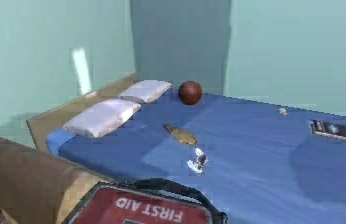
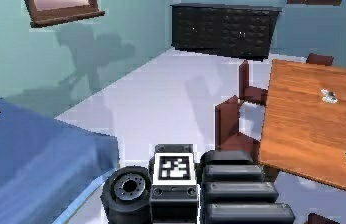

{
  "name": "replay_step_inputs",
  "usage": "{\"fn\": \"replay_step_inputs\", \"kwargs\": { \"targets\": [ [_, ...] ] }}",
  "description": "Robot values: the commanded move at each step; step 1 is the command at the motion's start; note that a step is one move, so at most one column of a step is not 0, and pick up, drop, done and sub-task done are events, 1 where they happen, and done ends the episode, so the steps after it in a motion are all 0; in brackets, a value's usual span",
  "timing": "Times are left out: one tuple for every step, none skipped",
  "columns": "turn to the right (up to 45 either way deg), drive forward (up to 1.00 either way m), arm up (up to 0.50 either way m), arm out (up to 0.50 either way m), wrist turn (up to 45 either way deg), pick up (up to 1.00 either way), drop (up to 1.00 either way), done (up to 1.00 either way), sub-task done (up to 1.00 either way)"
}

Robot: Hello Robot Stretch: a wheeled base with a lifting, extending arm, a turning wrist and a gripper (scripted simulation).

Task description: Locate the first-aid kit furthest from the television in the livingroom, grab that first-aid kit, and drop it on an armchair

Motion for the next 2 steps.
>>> {"fn": "replay_step_inputs", "kwargs": {
  "targets": [
    [45.0,0.00,0.00,0.00,0.0,0.00,0.00,0.00,0.00],
    [9.0,0.00,0.00,0.00,0.0,0.00,0.00,0.00,0.00]
  ]
}}
